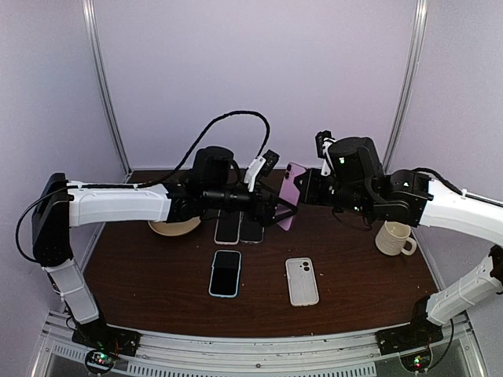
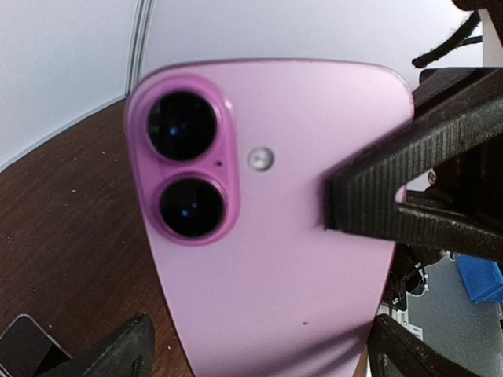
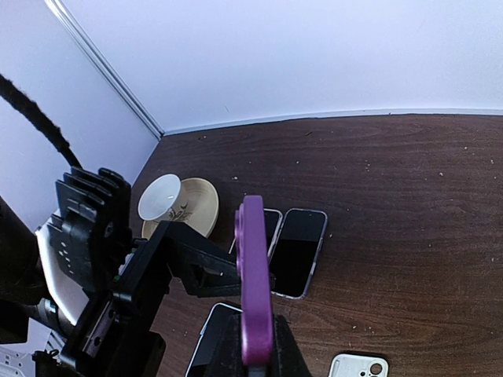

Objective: Put the phone into the phone case
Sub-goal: Pass from the right arm to the left, then pass from the left arm to the right

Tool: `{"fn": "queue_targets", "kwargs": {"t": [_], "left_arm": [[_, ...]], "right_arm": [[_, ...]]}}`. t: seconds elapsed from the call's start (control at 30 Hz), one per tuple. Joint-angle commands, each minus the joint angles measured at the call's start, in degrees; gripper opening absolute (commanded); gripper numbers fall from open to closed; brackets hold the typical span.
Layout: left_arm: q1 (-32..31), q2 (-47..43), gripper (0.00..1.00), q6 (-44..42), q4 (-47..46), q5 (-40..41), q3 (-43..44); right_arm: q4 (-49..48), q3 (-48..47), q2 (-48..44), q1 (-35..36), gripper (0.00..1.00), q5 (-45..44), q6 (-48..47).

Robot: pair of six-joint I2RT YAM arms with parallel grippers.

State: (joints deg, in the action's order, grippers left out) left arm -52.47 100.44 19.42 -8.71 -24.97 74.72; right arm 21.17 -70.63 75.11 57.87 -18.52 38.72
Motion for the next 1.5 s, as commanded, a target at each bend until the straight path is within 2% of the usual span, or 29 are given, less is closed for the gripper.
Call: {"fn": "queue_targets", "kwargs": {"t": [0.0,0.3,0.6,0.8,0.83,0.93,1.0,1.03,1.13,1.23,1.37,1.47], "left_arm": [[0.35,2.08,0.97,1.28,-1.19,-0.17,2.83],[-0.71,2.12,0.97,-0.11,-2.60,0.88,1.93],[-0.84,2.12,0.60,-1.55,-0.76,0.52,2.74],[-0.77,1.21,0.31,-0.96,-2.88,-1.23,1.76],[-0.76,0.75,0.26,-0.96,-3.08,-1.25,1.56],[-0.78,-2.10,0.14,-1.53,-3.18,-1.19,0.78],[-0.79,-4.63,0.11,-2.50,-3.49,-1.70,-0.16],[-0.73,-5.98,0.10,-3.07,-4.05,-2.66,-0.80],[-0.77,-10.56,0.06,-4.45,-7.03,-7.69,-3.27],[-0.92,-13.56,0.04,-4.68,-9.61,-15.14,-4.04],[-2.39,-16.21,0.05,-4.30,-15.14,-19.76,-5.73],[-3.38,-17.22,0.05,-4.32,-17.27,-21.85,-6.02]], "right_arm": [[-3.91,-1.28,-0.22,0.32,0.00,-1.71,-0.14],[-3.94,-1.12,0.04,0.32,0.00,-2.01,-0.04],[-3.70,-0.91,0.18,0.32,0.00,-1.79,0.13],[-4.72,-0.96,0.17,0.32,0.01,0.35,-1.45],[-5.68,-0.83,-0.06,0.32,0.13,1.82,-2.90],[-8.34,-0.09,-1.78,0.15,0.59,7.51,-9.10],[-8.29,0.36,-4.15,-0.21,0.90,12.30,-14.54],[-7.99,0.82,-5.67,-0.54,0.99,14.52,-17.67],[-6.60,2.68,-11.29,-1.99,0.99,22.40,-26.23],[-8.97,5.75,-16.57,-3.28,0.99,34.96,-34.28],[-9.67,2.76,-16.33,-3.51,0.99,49.09,-37.69],[-11.22,0.09,-14.58,-3.48,1.00,51.18,-37.09]]}}
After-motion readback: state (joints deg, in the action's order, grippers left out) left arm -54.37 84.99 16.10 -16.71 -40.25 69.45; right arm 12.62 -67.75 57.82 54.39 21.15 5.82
